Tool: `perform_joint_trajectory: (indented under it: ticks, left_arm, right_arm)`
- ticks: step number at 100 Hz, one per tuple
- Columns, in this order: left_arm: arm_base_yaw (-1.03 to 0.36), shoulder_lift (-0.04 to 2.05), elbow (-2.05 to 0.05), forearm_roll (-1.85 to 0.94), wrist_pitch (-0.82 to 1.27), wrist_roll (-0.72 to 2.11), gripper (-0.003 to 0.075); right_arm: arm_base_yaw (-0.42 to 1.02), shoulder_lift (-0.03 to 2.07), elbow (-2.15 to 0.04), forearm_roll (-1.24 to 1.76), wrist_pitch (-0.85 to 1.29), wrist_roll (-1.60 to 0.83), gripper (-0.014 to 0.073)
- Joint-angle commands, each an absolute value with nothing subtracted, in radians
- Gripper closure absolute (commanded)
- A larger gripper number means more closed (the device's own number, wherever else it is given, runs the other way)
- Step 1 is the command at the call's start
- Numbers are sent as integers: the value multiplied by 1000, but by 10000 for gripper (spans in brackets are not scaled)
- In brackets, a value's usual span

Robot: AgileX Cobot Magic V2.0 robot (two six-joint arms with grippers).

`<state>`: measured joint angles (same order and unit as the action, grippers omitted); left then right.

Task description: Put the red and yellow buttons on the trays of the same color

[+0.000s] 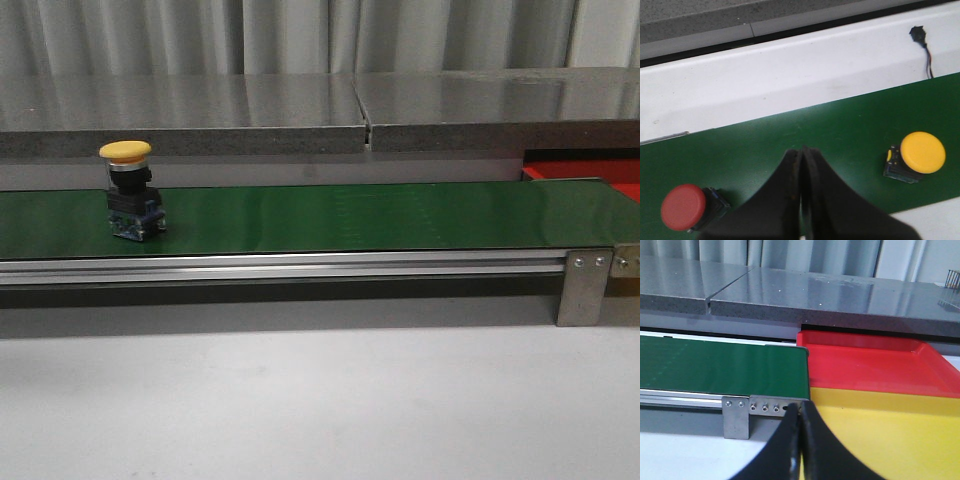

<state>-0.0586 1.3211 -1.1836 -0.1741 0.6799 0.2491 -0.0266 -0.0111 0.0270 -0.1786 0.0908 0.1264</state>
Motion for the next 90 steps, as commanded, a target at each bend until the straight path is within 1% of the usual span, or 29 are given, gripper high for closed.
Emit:
perform_joint_trajectory:
  ticks: [1,42,90]
  left_arm:
    - [-69,1247,-1175,-223,587,231,739]
    - [-69,964,-940,-246,499,231,739]
    - [-69,606,-658,-282,502,231,739]
  right_arm:
    - [-25,-26,17,-181,17,126,661]
    - [-25,-26,17,-181,17,126,661]
    - [-25,-26,17,-181,17,126,661]
